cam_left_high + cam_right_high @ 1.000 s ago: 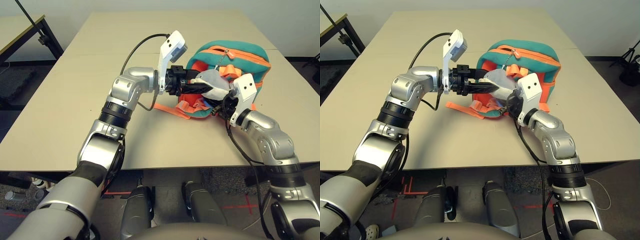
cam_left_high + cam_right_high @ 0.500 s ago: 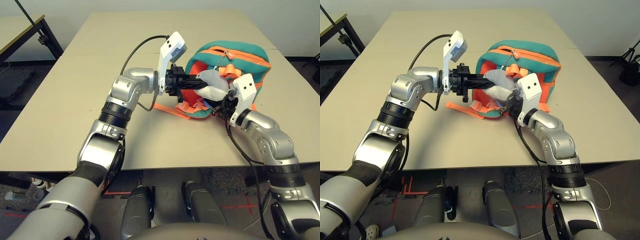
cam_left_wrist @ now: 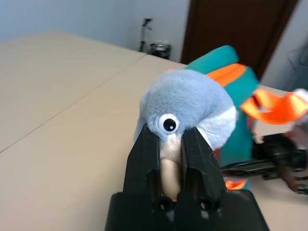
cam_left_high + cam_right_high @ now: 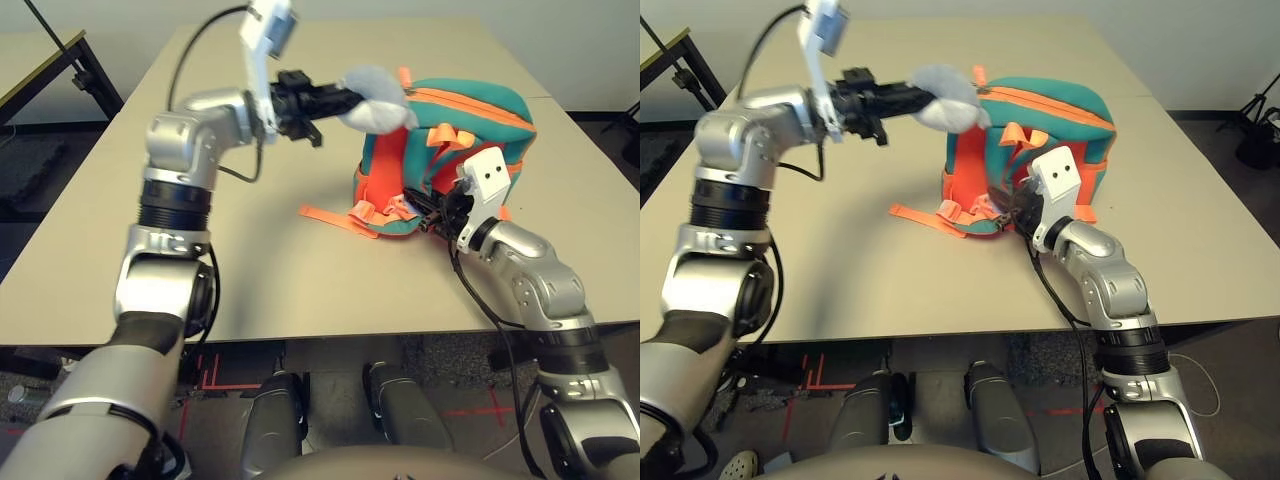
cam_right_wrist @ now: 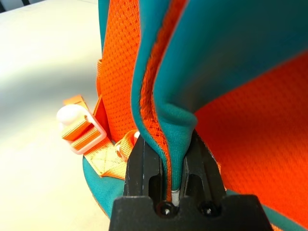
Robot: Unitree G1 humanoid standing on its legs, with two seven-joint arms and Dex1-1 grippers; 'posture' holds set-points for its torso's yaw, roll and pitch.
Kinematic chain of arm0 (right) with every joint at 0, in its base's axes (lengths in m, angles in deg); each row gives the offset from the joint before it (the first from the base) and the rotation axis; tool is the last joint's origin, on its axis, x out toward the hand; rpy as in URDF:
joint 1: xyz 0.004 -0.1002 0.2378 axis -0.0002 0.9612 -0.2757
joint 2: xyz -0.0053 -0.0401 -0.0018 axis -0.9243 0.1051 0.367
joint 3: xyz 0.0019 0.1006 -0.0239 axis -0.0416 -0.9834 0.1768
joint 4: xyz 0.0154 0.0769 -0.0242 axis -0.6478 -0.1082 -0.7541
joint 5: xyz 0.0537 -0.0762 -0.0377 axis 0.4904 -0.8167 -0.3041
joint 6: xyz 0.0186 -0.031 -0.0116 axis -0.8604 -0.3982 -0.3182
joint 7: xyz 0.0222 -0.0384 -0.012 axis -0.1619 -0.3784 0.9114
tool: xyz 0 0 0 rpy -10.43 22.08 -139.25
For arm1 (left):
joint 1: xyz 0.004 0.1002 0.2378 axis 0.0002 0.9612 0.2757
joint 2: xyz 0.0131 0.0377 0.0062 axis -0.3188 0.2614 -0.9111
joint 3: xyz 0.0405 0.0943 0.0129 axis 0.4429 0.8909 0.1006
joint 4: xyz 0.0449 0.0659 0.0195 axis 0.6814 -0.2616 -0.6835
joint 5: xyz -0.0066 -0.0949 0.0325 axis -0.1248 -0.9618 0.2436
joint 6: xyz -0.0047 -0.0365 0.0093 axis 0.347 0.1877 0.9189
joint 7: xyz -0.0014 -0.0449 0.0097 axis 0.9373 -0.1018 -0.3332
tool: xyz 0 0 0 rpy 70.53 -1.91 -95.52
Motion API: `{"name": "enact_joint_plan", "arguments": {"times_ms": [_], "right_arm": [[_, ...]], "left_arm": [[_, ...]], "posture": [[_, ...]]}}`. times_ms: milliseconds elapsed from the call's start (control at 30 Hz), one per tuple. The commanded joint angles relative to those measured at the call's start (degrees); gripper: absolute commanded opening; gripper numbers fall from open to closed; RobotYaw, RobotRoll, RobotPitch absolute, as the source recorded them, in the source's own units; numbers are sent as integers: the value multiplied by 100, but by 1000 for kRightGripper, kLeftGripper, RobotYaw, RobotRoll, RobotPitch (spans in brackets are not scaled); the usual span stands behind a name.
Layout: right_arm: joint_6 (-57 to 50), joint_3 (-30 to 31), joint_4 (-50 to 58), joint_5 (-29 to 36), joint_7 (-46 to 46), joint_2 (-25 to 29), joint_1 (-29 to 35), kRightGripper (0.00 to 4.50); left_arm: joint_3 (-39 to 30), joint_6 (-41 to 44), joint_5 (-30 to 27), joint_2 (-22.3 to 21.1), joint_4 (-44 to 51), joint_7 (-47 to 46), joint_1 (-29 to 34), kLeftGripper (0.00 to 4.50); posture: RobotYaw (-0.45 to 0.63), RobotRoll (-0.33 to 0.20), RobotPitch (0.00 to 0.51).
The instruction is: Put the pencil case into the backpack and zip it.
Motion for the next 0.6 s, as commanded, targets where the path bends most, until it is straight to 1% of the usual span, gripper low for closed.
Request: {"name": "enact_joint_plan", "arguments": {"times_ms": [33, 67, 233, 367, 600], "right_arm": [[-163, 152, -328, -119, 43, 1, 133, 152], [-155, 154, -337, -118, 46, 4, 131, 152], [-127, 178, -395, -121, 65, 6, 88, 152], [-126, 183, -397, -116, 75, 16, 72, 152], [-131, 162, -375, -114, 84, 57, 68, 152]], "left_arm": [[-332, -238, 72, -309, -325, -222, -63, 250], [-324, -262, 69, -318, -363, -222, -63, 250], [-190, -396, 240, -406, -867, -270, 344, 247], [-104, -477, 283, -302, -1299, -209, 582, 234], [309, -573, 583, -71, -2061, 117, 941, 234]], "posture": [[-188, 0, 102], [-186, 0, 102], [-186, 0, 99], [-187, 0, 97], [-203, 0, 89]]}}
